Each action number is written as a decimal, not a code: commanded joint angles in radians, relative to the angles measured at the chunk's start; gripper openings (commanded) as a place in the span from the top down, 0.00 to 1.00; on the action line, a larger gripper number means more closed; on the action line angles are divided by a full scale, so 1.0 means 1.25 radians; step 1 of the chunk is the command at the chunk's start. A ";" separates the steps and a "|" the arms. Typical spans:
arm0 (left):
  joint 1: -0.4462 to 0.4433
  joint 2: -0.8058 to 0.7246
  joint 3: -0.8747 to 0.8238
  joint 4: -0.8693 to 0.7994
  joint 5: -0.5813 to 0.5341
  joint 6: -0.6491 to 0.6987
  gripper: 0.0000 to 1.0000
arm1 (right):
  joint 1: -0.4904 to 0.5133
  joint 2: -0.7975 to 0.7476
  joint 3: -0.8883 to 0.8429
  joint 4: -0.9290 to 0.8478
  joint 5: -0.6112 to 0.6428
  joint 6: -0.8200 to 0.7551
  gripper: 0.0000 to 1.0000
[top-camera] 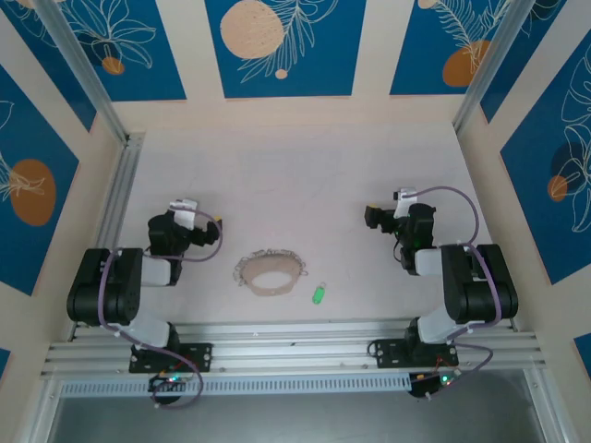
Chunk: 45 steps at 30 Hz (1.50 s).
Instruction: Put the keys on the keyring
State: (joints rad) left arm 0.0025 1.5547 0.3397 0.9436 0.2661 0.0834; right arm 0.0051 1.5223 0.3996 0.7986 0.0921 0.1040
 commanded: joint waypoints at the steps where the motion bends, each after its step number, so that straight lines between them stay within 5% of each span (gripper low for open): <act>1: 0.005 0.009 0.014 0.027 0.024 -0.011 0.00 | -0.004 0.001 0.014 0.005 -0.010 -0.005 0.01; 29: 0.007 -0.002 0.016 0.020 0.016 -0.017 0.00 | 0.000 -0.007 0.016 0.000 0.027 0.003 0.01; 33: 0.003 -0.159 0.077 -0.242 -0.013 -0.025 0.00 | 0.038 -0.123 0.152 -0.342 0.081 -0.001 0.01; 39: -0.065 -0.330 0.299 -0.787 -0.173 -0.214 0.00 | 0.137 -0.203 0.342 -0.779 0.021 0.094 0.01; 45: -0.096 -0.351 0.401 -1.001 0.118 -0.313 0.00 | 0.296 -0.298 0.345 -0.958 -0.161 0.090 0.01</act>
State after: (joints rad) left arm -0.0971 1.0943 0.8127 -0.0216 0.2317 -0.2050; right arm 0.3290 1.1870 0.8497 -0.1547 0.0589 0.1886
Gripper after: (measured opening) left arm 0.998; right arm 0.991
